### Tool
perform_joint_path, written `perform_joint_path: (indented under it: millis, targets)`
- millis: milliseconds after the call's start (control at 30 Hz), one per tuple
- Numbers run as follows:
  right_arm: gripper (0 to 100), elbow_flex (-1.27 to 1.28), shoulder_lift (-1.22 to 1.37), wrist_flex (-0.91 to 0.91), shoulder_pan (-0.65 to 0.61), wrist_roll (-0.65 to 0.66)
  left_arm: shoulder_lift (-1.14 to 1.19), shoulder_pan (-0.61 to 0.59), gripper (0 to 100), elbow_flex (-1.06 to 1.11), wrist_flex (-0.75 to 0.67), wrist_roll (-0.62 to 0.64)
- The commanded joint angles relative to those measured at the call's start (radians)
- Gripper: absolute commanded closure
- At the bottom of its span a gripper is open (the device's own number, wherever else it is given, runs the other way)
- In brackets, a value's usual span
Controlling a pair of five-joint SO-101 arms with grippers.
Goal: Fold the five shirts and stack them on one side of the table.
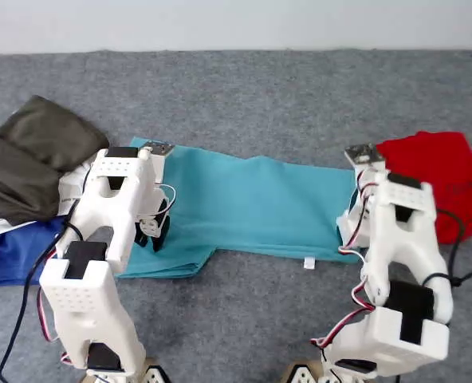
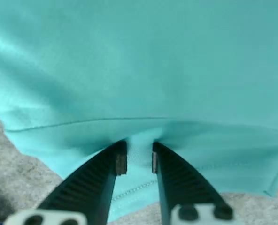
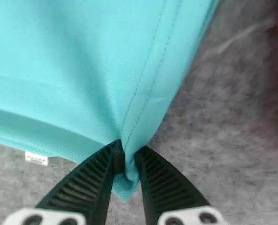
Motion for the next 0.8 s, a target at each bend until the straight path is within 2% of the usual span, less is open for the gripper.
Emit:
perform_joint_path:
  millis: [0,200,467,600,767]
  targets:
    - [92.9,0.054,-0.012,-0.068,0.025,-0.041,0.043,-0.003,90,0.007,-0.02,0.009]
    - [82.7,0.043,-0.033,-0.07,0.036,-0.041,0.044,-0.003,90,0.007,-0.02,0.008]
    - [80.1,-0.161,-0.262,0.174,0.067,-0.048,0.046,-0.003,90,0.007,-0.02,0.008]
    - [80.1,-0.17,-0.283,0.044,0.047,-0.146,0.046,-0.003,90,0.007,-0.02,0.008]
    - [80.2,-0.164,-0.18,-0.166,-0.042,-0.227,0.048,-0.003,90,0.005,-0.02,0.008]
